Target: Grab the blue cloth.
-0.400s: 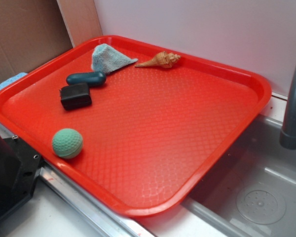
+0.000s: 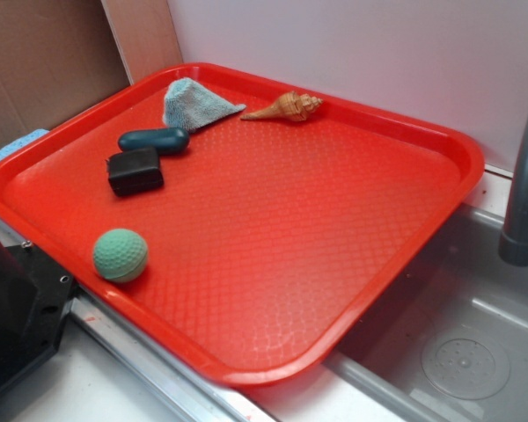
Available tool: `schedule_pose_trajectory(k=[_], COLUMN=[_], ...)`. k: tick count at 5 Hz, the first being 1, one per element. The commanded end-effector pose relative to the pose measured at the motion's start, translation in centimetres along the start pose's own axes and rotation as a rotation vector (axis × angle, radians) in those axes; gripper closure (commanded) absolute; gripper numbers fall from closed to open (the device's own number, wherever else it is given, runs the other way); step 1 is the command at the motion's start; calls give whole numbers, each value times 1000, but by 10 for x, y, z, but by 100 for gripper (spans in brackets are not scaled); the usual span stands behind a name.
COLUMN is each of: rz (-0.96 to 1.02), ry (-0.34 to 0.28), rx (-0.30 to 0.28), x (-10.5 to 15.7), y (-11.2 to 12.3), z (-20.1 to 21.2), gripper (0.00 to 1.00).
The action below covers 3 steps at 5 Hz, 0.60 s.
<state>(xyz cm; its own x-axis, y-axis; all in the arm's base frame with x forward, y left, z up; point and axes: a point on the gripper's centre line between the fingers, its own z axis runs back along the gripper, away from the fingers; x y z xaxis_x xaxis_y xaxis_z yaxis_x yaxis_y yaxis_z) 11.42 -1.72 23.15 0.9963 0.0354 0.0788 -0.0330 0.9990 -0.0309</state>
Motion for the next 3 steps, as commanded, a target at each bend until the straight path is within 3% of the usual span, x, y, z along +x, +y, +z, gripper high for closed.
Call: schedule_pose_trajectory(k=[1, 3], rz=[324, 558], ry=[-122, -175], rx=[60, 107], x=[26, 62], y=[22, 57], z=[-25, -61], gripper=[0, 0])
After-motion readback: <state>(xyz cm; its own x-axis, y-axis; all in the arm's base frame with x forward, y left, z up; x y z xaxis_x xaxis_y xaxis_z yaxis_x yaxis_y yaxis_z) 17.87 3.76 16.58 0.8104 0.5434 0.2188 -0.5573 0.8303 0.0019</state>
